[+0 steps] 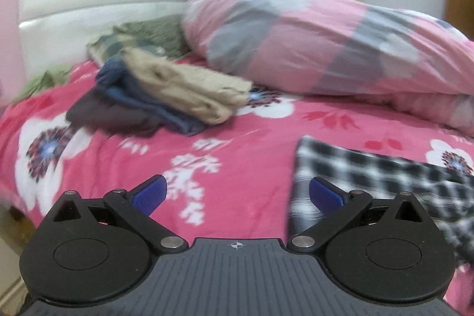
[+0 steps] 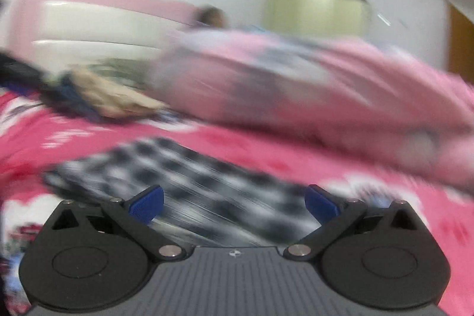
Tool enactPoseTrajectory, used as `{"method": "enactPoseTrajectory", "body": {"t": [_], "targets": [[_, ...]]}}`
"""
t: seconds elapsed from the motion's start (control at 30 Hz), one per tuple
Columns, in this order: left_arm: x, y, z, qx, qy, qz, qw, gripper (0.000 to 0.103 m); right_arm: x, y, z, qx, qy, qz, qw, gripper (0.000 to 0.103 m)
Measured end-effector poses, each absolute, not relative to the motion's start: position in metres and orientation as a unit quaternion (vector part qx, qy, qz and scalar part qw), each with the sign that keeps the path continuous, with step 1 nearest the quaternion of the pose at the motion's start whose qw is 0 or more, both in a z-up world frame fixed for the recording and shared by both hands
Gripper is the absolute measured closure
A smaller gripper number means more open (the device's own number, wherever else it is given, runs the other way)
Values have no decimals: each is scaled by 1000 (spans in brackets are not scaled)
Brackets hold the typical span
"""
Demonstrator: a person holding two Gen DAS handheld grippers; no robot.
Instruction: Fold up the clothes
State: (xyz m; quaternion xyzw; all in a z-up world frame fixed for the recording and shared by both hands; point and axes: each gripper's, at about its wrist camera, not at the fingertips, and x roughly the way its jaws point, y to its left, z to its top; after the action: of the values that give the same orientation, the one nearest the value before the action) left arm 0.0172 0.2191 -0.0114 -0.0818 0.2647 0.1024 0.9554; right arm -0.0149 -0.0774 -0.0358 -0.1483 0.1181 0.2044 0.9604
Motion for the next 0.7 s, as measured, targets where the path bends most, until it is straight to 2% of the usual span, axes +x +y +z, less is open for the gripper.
{"method": "enactPoseTrajectory", "body": {"t": [0.23,0.6,0.67,0.7], "targets": [[17,248,-25,-119,270,107,949,0,-30,41,-67,-305,85,303,899,1],[38,265,-41,-144,279,90,945,0,-15,109,-93,-373,89,283,879,9],[45,265,-43,-150,278,81,945,0,-14,107,-94,-383,87,254,884,22],[50,265,-43,-153,277,77,945,0,-12,107,-94,-386,92,241,886,24]]}}
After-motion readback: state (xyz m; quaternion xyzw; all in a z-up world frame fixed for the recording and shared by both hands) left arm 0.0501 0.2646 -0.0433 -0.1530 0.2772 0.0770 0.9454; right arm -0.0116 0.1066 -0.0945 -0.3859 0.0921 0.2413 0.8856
